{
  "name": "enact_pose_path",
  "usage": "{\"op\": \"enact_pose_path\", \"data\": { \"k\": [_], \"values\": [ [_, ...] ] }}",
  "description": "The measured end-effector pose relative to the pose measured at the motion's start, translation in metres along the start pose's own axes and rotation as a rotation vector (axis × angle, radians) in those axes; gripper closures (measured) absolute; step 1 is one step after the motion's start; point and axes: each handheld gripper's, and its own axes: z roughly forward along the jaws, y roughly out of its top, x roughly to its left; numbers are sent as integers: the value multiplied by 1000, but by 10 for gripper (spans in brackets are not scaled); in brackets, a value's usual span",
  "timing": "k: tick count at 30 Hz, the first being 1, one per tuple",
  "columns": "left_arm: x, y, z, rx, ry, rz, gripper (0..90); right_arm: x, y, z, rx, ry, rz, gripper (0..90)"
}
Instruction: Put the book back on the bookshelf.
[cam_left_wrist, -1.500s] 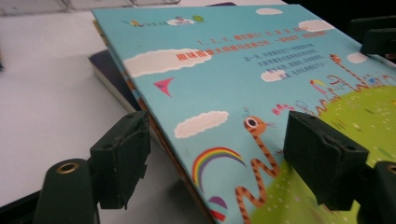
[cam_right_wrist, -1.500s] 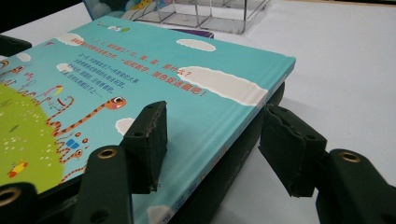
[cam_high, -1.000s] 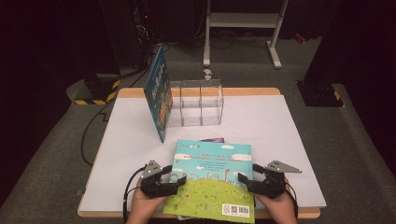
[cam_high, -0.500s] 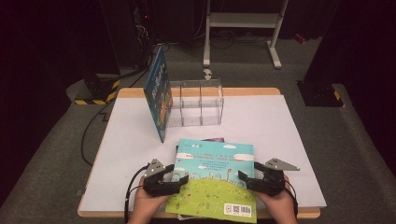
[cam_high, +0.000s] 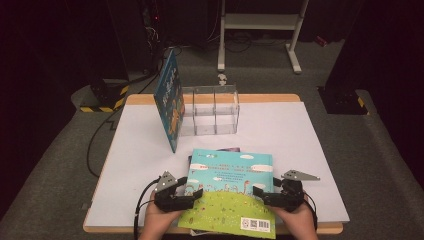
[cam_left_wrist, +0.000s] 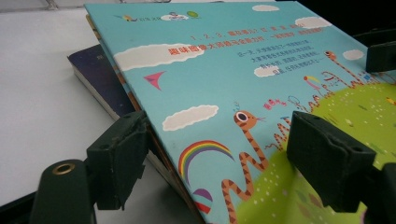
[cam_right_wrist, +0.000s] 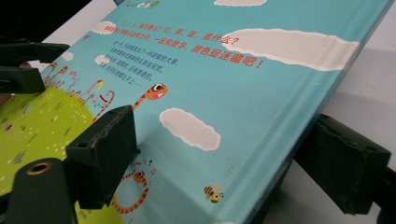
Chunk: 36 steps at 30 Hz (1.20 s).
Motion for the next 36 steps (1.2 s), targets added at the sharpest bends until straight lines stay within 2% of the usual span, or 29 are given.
{"op": "enact_pose_path", "data": {
  "k": [2,4,7,13,16,18,20,24,28,31,33,36],
  "values": [
    [0,0,2,4,6,19,216,1,2,0,-1,-7,-9,140],
    [0,1,9,12,9,18,218,0,5,-1,-18,-29,-22,144],
    [-1,5,18,13,15,42,224,-4,13,0,-22,-41,-27,154],
    [-2,14,37,13,41,112,249,-21,36,9,-5,-50,-37,157],
    [-2,16,40,-15,43,111,263,-29,41,13,2,-48,-18,156],
    [0,17,38,-32,32,87,265,-32,38,15,10,-41,0,152],
    [2,17,35,-48,14,33,259,-36,31,16,14,-36,25,146],
    [5,15,31,-8,-15,-33,201,-32,21,7,-8,-40,14,146],
    [5,13,30,25,-32,-51,159,-23,9,-1,-15,-22,15,141],
    [3,12,32,39,-27,-61,125,-16,6,-3,4,-19,5,113],
    [4,12,32,49,-27,-65,116,-15,6,-3,10,-20,6,109],
    [6,13,33,65,-43,-95,110,-18,6,-1,9,-5,18,107]
  ]
}}
